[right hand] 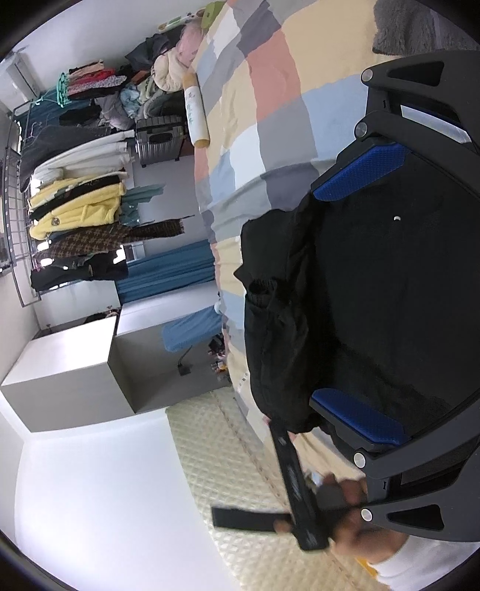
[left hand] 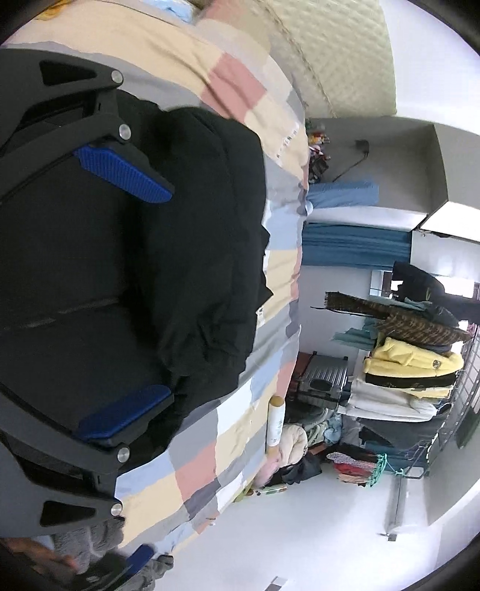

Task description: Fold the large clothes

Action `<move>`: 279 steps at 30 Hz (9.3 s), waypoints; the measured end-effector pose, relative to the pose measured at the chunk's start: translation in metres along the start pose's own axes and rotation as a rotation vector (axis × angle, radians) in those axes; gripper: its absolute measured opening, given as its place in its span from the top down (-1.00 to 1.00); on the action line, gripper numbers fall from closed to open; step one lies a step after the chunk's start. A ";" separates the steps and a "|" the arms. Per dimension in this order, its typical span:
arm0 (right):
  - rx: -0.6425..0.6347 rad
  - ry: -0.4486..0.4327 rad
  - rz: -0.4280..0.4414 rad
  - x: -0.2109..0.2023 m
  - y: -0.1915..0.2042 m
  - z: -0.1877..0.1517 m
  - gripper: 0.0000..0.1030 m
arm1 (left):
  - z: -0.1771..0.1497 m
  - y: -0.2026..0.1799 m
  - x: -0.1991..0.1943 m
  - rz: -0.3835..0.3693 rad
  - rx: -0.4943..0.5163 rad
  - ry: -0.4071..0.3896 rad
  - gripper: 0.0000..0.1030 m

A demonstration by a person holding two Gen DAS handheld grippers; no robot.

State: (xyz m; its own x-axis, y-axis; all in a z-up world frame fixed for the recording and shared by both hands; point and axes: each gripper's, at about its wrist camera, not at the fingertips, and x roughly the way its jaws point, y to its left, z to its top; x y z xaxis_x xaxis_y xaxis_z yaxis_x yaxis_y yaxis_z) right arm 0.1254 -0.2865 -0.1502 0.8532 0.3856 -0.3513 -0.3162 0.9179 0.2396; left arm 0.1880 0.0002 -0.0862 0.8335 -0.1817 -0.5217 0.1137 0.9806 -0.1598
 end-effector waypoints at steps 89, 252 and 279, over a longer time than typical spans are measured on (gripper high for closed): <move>-0.051 0.269 -0.132 0.227 -0.053 0.039 -0.33 | -0.076 0.082 0.030 0.061 -0.121 0.108 -0.92; 0.243 1.352 0.338 0.125 -0.078 -0.090 -0.61 | -0.166 0.245 -0.025 -0.149 -0.596 0.809 0.14; 0.267 0.839 0.292 0.060 -0.053 -0.021 0.88 | -0.155 0.240 -0.066 -0.204 -0.684 0.580 0.90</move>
State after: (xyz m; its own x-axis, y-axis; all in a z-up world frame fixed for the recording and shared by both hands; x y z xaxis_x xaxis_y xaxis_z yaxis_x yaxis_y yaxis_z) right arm 0.1845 -0.3097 -0.2034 0.1419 0.6347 -0.7596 -0.2765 0.7622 0.5853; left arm 0.0762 0.2364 -0.2198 0.4093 -0.5362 -0.7382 -0.2696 0.7019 -0.6593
